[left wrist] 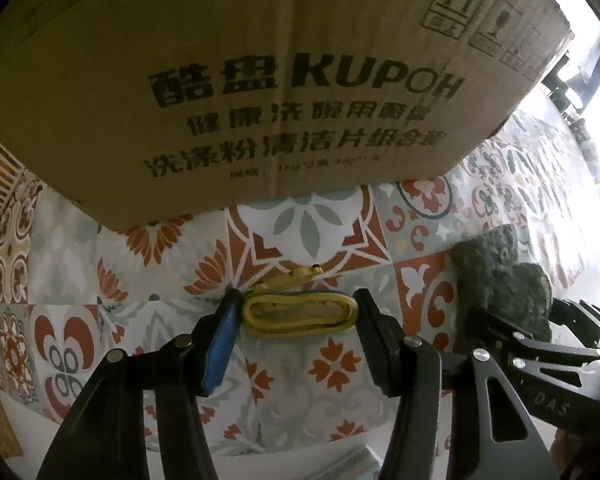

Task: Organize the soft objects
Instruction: 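Close left gripper on the yellow strap while right gripper closes on the green glove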

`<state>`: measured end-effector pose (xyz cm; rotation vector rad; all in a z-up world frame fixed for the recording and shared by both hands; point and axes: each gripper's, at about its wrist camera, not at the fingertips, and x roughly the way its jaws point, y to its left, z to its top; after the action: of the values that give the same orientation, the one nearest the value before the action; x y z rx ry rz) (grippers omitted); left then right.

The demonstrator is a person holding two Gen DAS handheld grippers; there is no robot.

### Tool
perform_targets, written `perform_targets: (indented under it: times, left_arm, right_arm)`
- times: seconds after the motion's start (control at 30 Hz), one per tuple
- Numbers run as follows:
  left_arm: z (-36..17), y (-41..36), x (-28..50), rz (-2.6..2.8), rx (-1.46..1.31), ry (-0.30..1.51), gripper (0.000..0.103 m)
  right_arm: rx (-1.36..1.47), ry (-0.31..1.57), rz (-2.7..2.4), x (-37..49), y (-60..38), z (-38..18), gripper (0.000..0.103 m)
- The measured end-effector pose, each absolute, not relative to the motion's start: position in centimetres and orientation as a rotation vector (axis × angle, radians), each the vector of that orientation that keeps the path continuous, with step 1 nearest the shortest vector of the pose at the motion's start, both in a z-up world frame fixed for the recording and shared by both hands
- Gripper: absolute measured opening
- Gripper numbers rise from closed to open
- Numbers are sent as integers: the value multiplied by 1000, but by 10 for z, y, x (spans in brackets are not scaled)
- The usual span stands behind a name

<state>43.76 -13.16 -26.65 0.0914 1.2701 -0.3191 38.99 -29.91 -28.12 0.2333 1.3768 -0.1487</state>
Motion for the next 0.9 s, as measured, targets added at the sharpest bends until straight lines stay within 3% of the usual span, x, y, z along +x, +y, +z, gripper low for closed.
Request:
perform_targets:
  times: [0.4,0.57,0.9]
  left_arm:
    - [-260,-122,416,-346,94,1256,55]
    - [-249,-121,406,-341,103,1233,55]
    - [-229,-116,396,-344,91,1194,55]
  right_arm:
    - [250,1328,-94,370,-288,-265,39]
    - [270,1307,-72,364,-284,-258,31]
    - [273,1243,-56,357,-282,-231,28]
